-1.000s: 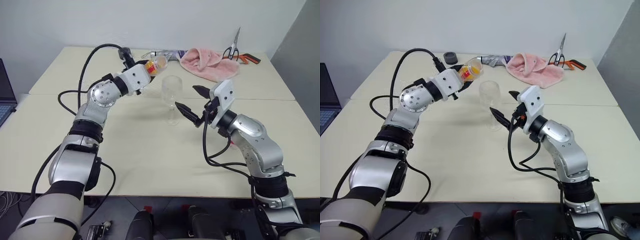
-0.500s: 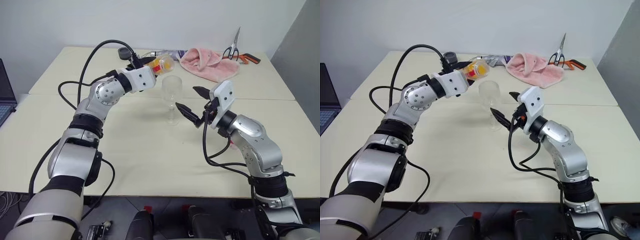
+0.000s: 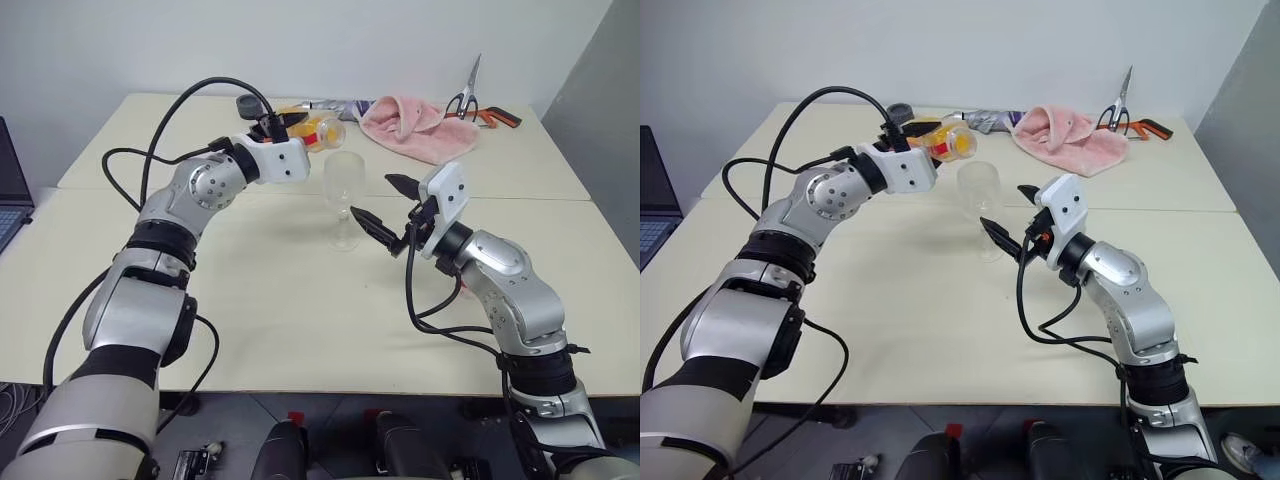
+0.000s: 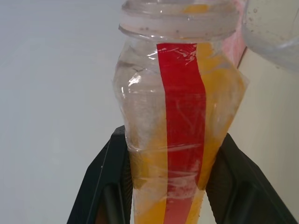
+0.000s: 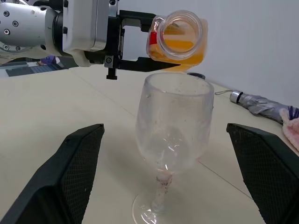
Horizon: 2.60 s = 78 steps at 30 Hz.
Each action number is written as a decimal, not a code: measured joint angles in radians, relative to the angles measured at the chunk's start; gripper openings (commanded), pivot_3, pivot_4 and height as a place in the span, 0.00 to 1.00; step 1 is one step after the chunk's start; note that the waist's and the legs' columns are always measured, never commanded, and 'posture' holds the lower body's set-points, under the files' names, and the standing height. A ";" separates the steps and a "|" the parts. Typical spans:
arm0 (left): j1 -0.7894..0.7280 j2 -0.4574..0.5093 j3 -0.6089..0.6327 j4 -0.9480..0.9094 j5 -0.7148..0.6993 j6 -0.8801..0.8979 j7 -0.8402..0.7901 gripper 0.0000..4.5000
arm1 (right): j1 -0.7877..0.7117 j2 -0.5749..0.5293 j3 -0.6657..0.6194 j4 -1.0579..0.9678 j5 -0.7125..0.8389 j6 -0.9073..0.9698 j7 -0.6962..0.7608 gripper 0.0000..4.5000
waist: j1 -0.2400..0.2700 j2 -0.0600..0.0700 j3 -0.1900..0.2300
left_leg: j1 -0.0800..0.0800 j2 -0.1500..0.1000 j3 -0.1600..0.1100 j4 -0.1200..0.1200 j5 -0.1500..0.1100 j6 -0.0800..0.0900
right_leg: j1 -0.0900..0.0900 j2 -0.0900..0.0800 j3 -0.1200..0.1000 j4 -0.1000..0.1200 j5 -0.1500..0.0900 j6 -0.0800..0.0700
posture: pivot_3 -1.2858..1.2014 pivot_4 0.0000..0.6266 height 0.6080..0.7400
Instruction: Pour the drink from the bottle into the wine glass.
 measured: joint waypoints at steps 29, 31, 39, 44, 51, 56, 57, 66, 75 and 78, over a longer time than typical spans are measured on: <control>-0.072 0.027 -0.086 0.065 0.129 -0.030 0.158 0.37 | 0.069 0.031 0.020 -0.015 -0.008 -0.104 0.000 1.00 | 0.000 0.000 0.000 | 0.000 0.000 0.000 0.000 0.000 0.000 | 0.000 0.000 0.000 0.000 0.000 0.000 | 0.52 0.24 1.00; -0.077 0.028 -0.092 0.071 0.133 -0.034 0.166 0.37 | 0.080 0.030 0.020 -0.015 -0.008 -0.120 0.000 1.00 | 0.000 0.000 0.000 | 0.000 0.000 0.001 0.000 0.000 0.000 | 0.000 0.000 0.000 0.000 0.000 0.000 | 0.52 0.24 1.00; -0.093 0.034 -0.105 0.077 0.152 -0.046 0.186 0.37 | 0.146 -0.006 -0.026 -0.028 0.000 -0.158 0.012 1.00 | 0.000 0.000 0.000 | 0.000 0.000 0.001 0.000 0.000 0.000 | 0.000 0.000 0.000 0.001 0.000 0.000 | 0.52 0.24 1.00; -0.101 0.034 -0.107 0.079 0.161 -0.048 0.199 0.37 | 0.158 -0.006 -0.041 -0.082 0.024 -0.155 0.010 1.00 | 0.000 0.000 0.000 | 0.000 0.000 0.001 0.000 0.000 0.000 | 0.000 0.000 0.000 0.001 0.000 0.000 | 0.52 0.24 1.00; -0.105 0.035 -0.116 0.086 0.171 -0.050 0.208 0.37 | 0.189 -0.020 -0.059 -0.119 0.040 -0.151 0.011 1.00 | 0.000 0.000 0.000 | 0.000 -0.001 0.001 0.000 0.000 0.000 | 0.000 0.000 0.000 0.001 0.000 0.000 | 0.52 0.24 1.00; -0.115 0.035 -0.128 0.103 0.187 -0.050 0.221 0.37 | 0.197 -0.036 -0.059 -0.140 0.048 -0.146 0.013 1.00 | 0.000 0.000 0.000 | 0.000 0.000 0.001 0.000 0.000 0.000 | 0.000 0.000 0.000 0.001 0.000 0.000 | 0.52 0.24 1.00; -0.118 0.035 -0.130 0.103 0.188 -0.050 0.223 0.37 | 0.198 -0.038 -0.059 -0.144 0.051 -0.143 0.014 1.00 | 0.000 0.000 0.000 | 0.000 -0.001 0.001 0.000 0.000 0.000 | 0.000 0.000 0.000 0.001 0.000 0.000 | 0.52 0.24 1.00; -0.135 0.041 -0.146 0.107 0.197 -0.051 0.245 0.37 | 0.232 -0.066 -0.059 -0.161 0.079 -0.128 0.020 1.00 | 0.000 0.000 0.000 | 0.000 -0.001 0.001 0.001 0.000 0.000 | 0.000 0.000 0.001 0.001 0.000 0.000 | 0.52 0.24 1.00; -0.145 0.044 -0.158 0.112 0.207 -0.051 0.262 0.37 | 0.236 -0.067 -0.059 -0.164 0.079 -0.128 0.012 1.00 | 0.000 0.000 0.000 | 0.000 -0.001 0.001 0.001 0.000 0.000 | 0.000 0.000 0.001 0.001 0.000 0.000 | 0.52 0.24 1.00; -0.154 0.045 -0.164 0.114 0.211 -0.051 0.265 0.37 | 0.236 -0.066 -0.059 -0.164 0.079 -0.128 0.010 1.00 | 0.000 0.000 0.000 | 0.000 -0.001 0.001 0.001 0.000 0.000 | 0.000 0.000 0.001 0.001 0.000 0.000 | 0.52 0.24 1.00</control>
